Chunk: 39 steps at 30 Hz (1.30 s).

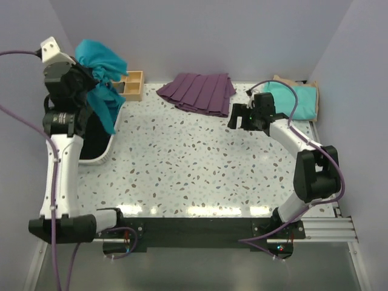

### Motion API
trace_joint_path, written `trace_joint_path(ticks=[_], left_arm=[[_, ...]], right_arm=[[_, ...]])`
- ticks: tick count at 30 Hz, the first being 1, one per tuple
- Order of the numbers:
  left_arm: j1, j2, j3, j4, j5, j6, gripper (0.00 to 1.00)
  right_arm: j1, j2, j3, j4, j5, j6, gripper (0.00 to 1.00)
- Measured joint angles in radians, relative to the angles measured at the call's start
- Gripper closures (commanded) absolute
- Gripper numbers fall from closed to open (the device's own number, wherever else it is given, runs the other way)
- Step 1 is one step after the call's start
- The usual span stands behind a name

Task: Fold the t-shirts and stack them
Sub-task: Move the tshirt to the center of the board

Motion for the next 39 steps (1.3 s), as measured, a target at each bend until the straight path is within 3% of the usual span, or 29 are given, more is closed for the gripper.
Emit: trace_joint_path(ticks=[6, 9, 13, 16, 17, 19, 21, 22, 26, 29, 39], left_arm=[[-0.04, -0.175, 0.014, 0.12, 0.513, 0.006, 1.0], [-0.093, -0.235, -0.121, 0.185, 0.681, 0.002, 1.0], [-0.169, -0.276, -0.388, 0.241, 0.755, -0.011, 1.0], [-0.249, -0.265, -0.626, 0.285, 0.727, -0.032, 0.9], [-0.282, -0.251, -0.692, 0.297, 0.703, -0.038, 0.71], [-0.368, -0.195, -0.782, 0.324, 0.633, -0.048, 0.63], [-0.452, -0.11, -0.807, 0.343, 0.554, -0.045, 0.15], [-0.497, -0.057, -0.807, 0.359, 0.508, -0.039, 0.03], [-0.653, 0.137, -0.74, 0.376, 0.317, -0.02, 0.0], [-0.706, 0.198, -0.665, 0.352, 0.213, -0.013, 0.0], [-0.709, -0.016, -0.568, 0.289, -0.056, 0.024, 0.0]], right_arm=[[0.0, -0.009, -0.002, -0.001, -0.01, -0.004, 0.01], [0.0, -0.071, -0.024, -0.002, 0.003, -0.015, 0.01], [0.0, -0.254, -0.066, -0.005, 0.058, -0.032, 0.01], [0.0, -0.365, -0.071, 0.002, 0.079, -0.032, 0.01], [0.0, -0.388, -0.071, 0.003, 0.083, -0.029, 0.01], [0.0, -0.406, -0.07, -0.003, 0.075, -0.026, 0.01], [0.001, -0.39, -0.071, -0.014, 0.064, -0.02, 0.01], [0.002, -0.376, -0.077, -0.015, 0.057, -0.017, 0.01], [0.022, -0.313, -0.098, -0.064, 0.01, -0.018, 0.01], [0.058, -0.27, -0.103, -0.076, -0.04, -0.027, 0.01], [0.279, -0.166, -0.09, -0.037, -0.16, -0.057, 0.01]])
